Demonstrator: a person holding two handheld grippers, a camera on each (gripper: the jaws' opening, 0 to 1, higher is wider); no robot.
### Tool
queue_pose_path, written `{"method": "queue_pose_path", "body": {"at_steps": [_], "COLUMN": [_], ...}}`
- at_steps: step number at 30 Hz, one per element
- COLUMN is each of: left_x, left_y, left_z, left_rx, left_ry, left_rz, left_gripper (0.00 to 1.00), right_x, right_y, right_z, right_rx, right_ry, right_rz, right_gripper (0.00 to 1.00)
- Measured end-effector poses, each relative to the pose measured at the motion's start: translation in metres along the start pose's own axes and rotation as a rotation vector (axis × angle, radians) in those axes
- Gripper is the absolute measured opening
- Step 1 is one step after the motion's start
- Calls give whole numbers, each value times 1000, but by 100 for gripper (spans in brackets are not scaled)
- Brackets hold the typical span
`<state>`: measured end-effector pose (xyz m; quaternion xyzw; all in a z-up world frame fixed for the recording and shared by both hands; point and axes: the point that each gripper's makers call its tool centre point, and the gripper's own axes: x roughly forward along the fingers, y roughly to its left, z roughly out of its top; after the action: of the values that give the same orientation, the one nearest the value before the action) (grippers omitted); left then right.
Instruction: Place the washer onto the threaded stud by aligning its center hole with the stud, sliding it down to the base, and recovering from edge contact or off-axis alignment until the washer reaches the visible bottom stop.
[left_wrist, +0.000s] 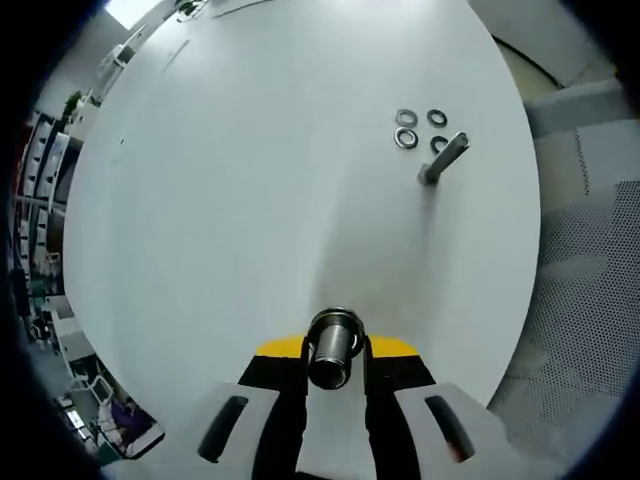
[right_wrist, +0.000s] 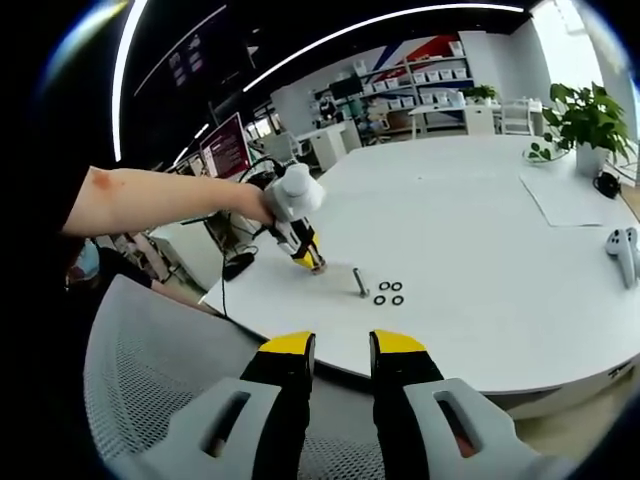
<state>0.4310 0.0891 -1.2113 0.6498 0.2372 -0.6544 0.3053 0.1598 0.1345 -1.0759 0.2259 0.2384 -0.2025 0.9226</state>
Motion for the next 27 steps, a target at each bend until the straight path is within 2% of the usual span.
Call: {"method": "queue_pose_path", "body": {"at_steps": [15, 20, 22, 27], "left_x": [5, 11, 11, 12], "left_y": [-2, -3, -1, 1], "left_z": [0, -2, -2, -2], "left_rx": [26, 7, 66, 23], "left_ry": [20, 26, 36, 14], "left_rz": [5, 10, 32, 29], "left_gripper": [18, 20, 20, 20], "right_x": [0, -1, 0, -1], "right_y": [0, 0, 0, 0], "right_z": [1, 1, 1, 1], "right_rx": [3, 1, 2, 2], "right_ry": [-5, -5, -6, -6], "right_rz": [-4, -3, -4, -2], "right_gripper": [25, 25, 25, 25]}}
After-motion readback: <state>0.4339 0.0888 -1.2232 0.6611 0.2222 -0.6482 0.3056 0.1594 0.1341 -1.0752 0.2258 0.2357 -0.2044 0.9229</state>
